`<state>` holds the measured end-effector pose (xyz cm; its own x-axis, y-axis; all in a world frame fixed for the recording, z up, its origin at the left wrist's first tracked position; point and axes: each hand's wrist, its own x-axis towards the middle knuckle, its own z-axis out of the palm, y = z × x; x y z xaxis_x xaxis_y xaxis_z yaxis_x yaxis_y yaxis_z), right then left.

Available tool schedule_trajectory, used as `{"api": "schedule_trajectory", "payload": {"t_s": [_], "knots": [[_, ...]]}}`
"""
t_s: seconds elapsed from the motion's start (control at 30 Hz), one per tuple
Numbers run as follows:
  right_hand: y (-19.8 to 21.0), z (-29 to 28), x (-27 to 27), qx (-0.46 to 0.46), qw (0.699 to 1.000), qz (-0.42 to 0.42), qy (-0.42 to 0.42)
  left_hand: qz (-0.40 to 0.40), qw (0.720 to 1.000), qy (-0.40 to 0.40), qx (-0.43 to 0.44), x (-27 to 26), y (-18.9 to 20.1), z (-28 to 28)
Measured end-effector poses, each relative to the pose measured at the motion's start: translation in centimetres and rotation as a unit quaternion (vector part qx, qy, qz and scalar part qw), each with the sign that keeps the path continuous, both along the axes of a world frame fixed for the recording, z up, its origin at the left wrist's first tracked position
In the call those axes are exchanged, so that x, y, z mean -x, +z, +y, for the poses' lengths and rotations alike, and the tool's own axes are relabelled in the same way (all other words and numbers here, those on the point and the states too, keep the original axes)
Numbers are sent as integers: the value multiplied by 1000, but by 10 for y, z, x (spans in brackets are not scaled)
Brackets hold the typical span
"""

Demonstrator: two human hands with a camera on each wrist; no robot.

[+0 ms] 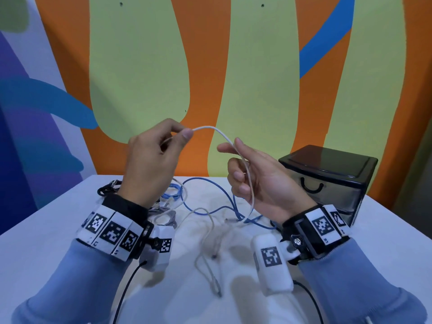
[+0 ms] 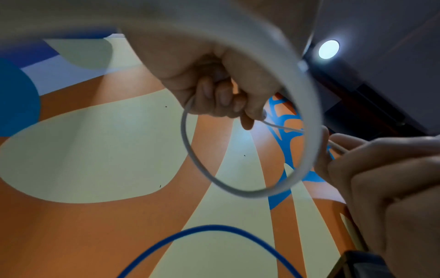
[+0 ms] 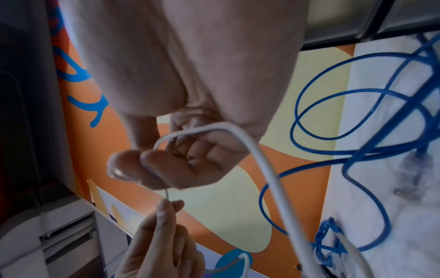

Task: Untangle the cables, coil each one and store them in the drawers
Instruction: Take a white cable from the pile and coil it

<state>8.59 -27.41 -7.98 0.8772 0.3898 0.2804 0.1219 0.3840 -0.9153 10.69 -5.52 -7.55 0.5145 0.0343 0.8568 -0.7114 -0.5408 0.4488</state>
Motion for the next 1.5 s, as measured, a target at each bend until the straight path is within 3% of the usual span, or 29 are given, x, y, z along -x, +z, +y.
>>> {"api": "schedule_trajectory", "payload": {"t_s": [0.2,0.3,0.43,0.63,0.8,0.93,1.03,1.2,1.33,1.5], "knots": [[-2,0,-3,-17,1000,-5,13,-12,1000,-5,6,-1,-2,-1],[-2,0,-4,-35,999,-7,11,34,999,7,-3,-7,-5,3],[-1,-3,-10,-73,997,-13,-25,109,987,-23,-119,-5,-13,-9],[-7,-4,-19,-93,982,-21,-162,191,941,-101,-261,12,-22,-39],[-12,-5,-26,-151,972,-37,-179,171,929,-134,-300,25,-20,-48],[-15,-2,-26,-65,968,-84,-229,119,924,-155,-329,32,-23,-56],[-13,3,-21,25,957,-120,-262,91,937,-181,-285,31,-24,-56],[-11,-2,-16,127,941,-137,-281,114,945,-292,-93,33,-14,-51],[-10,1,-12,127,963,-123,-204,139,928,-337,80,27,-6,-43],[-6,1,-7,105,989,-81,-69,131,903,-322,252,10,0,-26]]}}
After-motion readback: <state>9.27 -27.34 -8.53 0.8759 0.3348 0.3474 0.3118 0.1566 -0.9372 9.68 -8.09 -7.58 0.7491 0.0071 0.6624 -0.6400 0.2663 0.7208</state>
